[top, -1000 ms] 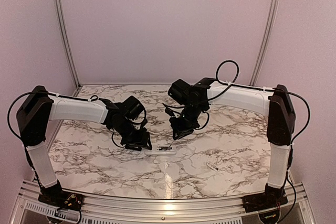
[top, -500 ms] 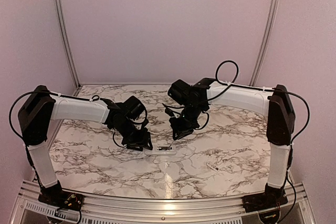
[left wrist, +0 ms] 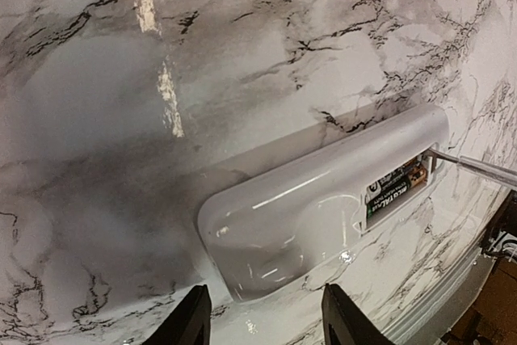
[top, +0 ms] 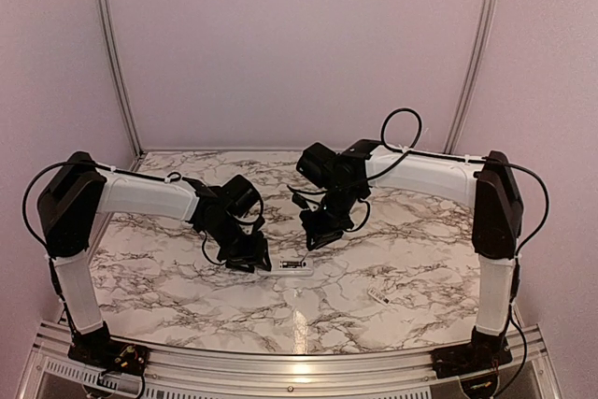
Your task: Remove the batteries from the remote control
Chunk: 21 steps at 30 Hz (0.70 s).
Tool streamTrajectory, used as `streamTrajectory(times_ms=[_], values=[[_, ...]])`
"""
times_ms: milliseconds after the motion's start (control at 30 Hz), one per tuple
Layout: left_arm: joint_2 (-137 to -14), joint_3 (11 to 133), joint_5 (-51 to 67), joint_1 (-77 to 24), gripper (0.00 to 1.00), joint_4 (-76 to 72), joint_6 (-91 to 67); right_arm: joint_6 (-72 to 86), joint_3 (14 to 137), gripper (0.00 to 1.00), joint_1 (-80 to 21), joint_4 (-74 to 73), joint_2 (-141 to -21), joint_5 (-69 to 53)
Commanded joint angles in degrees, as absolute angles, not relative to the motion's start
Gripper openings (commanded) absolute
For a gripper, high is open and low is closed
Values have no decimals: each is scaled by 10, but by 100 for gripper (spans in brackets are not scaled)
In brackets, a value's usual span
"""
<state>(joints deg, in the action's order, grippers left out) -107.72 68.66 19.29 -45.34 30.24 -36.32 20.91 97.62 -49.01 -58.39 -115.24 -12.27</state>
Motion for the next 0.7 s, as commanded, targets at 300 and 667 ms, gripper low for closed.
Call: streamTrajectory(times_ms=[300, 667], values=[[-1110, 713, 202, -454, 43, 302, -354, 193, 984, 0, -499, -586, -1168, -120], [-1124, 715, 205, -455, 33, 304, -351, 185, 963, 0, -499, -570, -1160, -128]])
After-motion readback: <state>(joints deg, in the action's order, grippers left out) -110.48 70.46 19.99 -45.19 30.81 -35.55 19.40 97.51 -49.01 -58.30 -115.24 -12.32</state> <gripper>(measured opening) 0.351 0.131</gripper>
